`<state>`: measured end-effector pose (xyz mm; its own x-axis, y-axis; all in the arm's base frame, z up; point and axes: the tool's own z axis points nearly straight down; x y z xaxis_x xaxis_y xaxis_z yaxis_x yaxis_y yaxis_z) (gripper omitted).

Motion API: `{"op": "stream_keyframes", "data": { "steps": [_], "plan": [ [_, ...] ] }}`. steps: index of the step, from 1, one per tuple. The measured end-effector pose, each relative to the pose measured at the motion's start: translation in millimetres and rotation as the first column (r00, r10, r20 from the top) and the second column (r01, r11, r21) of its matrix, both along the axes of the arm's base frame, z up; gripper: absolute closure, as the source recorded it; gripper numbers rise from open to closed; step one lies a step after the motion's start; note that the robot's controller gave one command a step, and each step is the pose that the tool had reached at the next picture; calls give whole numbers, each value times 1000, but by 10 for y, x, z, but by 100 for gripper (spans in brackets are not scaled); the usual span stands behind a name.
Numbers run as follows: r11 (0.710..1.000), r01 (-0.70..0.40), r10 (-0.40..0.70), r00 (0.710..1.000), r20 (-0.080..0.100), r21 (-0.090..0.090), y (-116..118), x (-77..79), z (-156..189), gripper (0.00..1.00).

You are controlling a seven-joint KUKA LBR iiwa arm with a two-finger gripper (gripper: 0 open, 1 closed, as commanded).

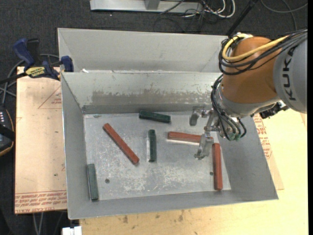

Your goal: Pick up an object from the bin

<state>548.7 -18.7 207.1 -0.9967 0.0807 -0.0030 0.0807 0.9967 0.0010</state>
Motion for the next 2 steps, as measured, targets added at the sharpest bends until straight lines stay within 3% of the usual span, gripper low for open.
{"op": "stream_keyframes", "data": {
  "steps": [1,2],
  "plan": [
    [1000,-1,1,1000,0,0,0,0,0,100],
    [1000,-1,1,1000,0,0,0,0,0,0]
  ]
}}
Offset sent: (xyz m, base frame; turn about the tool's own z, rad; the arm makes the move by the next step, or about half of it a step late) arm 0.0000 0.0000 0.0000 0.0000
